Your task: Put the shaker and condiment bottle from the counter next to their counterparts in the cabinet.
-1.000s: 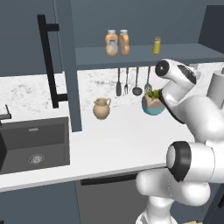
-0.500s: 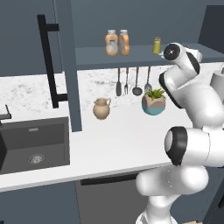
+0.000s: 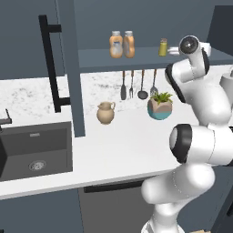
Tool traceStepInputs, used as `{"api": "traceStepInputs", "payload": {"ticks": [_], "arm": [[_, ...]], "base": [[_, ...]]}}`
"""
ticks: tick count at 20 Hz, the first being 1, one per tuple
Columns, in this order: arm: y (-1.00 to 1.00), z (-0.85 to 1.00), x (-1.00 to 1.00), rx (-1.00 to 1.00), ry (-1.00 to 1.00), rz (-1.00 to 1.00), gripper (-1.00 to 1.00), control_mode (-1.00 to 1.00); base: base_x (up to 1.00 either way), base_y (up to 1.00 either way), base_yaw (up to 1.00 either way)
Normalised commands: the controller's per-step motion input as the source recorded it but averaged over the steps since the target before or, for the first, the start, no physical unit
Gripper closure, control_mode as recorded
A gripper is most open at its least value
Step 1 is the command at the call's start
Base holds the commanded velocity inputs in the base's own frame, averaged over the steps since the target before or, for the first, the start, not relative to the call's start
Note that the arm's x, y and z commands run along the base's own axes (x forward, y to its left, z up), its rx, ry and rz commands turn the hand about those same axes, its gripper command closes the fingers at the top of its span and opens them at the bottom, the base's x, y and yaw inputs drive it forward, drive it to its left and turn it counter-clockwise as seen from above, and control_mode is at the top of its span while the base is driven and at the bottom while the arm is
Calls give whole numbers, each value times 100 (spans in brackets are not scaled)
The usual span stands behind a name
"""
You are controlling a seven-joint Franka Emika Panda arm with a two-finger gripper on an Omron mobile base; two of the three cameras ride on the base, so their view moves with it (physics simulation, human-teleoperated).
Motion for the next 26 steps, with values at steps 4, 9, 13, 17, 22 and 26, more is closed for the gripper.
{"api": "traceStepInputs", "payload": {"ticks": [4, 9, 13, 17, 22, 26], "arm": [[-1, 27, 19, 0, -1, 17, 100, -100], [0, -3, 19, 0, 0, 17, 100, -100], [-1, -4, 16, 4, 0, 8, 100, -100], [-8, 0, 30, 6, 0, 10, 100, -100], [0, 0, 28, 6, 0, 9, 100, -100], [0, -1, 5, 2, 1, 12, 100, -100]], "base": [[0, 0, 0], [0, 0, 0], [0, 0, 0], [0, 0, 0], [0, 0, 0], [0, 0, 0]]}}
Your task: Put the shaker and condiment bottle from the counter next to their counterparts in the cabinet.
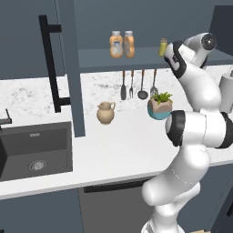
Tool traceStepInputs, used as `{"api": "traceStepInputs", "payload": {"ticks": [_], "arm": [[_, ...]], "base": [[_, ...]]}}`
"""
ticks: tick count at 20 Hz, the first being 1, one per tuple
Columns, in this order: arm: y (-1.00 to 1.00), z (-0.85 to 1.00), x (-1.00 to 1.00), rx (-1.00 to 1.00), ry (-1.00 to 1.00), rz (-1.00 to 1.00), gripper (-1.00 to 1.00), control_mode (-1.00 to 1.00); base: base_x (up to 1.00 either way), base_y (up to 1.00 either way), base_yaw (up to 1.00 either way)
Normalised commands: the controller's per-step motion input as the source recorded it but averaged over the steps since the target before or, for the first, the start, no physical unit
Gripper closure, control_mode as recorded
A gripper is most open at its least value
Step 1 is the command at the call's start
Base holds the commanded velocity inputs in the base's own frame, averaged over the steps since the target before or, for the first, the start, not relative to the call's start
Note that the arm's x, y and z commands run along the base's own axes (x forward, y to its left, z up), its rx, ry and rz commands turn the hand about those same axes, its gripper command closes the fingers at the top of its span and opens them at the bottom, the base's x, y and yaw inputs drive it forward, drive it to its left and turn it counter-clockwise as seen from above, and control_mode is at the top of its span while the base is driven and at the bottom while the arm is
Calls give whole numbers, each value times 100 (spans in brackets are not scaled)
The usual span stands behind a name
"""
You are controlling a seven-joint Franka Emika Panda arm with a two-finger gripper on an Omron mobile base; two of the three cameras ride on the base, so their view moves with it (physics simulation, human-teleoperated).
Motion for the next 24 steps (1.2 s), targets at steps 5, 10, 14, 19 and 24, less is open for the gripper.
{"api": "traceStepInputs", "payload": {"ticks": [5, 10, 14, 19, 24], "arm": [[-2, 0, 7, 1, 0, 10, 100, -100], [0, 0, 18, 0, 0, 8, 100, -100], [0, 0, 33, 0, 0, 7, 100, -100], [0, 0, 18, 0, 0, 7, 100, -100], [0, -1, 4, 0, 3, 6, 100, -100]], "base": [[0, 0, 0], [0, 0, 0], [0, 0, 0], [0, 0, 0], [0, 0, 0]]}}
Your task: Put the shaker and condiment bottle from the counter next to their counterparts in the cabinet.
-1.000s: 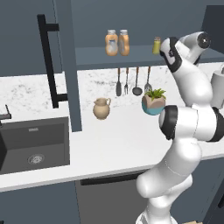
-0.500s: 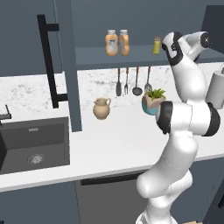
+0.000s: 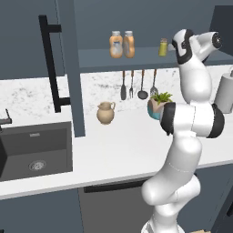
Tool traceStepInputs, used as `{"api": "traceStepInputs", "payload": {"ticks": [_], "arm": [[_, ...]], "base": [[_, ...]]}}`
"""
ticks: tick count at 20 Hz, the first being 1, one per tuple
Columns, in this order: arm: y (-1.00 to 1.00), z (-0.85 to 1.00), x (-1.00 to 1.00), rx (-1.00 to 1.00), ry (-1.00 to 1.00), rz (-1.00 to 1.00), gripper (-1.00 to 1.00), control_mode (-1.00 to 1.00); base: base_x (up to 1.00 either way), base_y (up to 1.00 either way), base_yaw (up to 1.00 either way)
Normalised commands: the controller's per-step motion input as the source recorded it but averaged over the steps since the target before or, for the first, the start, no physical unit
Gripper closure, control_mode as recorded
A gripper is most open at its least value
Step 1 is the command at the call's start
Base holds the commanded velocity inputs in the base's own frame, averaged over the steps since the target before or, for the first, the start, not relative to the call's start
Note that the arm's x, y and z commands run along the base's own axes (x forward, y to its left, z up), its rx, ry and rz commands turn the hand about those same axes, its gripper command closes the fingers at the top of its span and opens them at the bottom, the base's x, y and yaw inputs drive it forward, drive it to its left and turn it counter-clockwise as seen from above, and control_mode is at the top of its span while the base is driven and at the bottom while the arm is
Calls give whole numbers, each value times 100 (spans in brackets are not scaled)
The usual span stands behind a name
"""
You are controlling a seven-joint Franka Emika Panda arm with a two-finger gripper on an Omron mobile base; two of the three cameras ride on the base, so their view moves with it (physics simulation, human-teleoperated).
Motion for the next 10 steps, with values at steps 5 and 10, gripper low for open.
{"api": "traceStepInputs", "payload": {"ticks": [5, 10], "arm": [[0, 0, 6, 0, 7, 2, 100, -100], [0, -5, 3, -1, 3, 0, 100, -100]], "base": [[0, 0, 0], [0, 0, 0]]}}
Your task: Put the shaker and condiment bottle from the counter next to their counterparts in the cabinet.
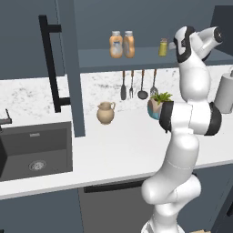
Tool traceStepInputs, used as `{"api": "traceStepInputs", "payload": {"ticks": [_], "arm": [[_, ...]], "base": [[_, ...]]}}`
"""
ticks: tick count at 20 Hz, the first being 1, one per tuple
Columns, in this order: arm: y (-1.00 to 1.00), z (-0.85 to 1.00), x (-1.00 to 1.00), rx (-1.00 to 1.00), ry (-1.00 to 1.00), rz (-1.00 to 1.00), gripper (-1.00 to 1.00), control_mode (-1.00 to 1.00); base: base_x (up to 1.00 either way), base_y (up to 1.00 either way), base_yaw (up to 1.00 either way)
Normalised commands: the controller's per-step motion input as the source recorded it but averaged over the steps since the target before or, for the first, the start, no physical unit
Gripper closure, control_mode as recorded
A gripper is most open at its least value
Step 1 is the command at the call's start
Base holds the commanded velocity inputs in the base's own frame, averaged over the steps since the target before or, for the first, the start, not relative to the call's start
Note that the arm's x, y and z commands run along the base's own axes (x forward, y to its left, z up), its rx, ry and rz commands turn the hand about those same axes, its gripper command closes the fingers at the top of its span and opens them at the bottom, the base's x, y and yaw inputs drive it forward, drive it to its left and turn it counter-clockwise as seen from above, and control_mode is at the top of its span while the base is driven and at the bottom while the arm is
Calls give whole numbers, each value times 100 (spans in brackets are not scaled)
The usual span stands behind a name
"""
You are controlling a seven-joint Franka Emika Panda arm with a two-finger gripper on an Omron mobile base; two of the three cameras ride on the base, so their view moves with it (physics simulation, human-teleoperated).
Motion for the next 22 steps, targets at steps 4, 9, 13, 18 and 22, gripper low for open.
{"api": "traceStepInputs", "payload": {"ticks": [4, 9, 13, 18, 22], "arm": [[2, -8, 0, -1, -2, 0, 100, -100], [6, -2, 0, 0, -2, 1, 100, -100], [13, -4, 4, 0, -4, 5, 100, -100], [4, -3, 6, 0, -2, 7, 100, -100], [0, -9, 8, 0, -1, 6, 100, -100]], "base": [[0, 0, 0], [0, 0, 0], [0, 0, 0], [0, 0, 0], [0, 0, 0]]}}
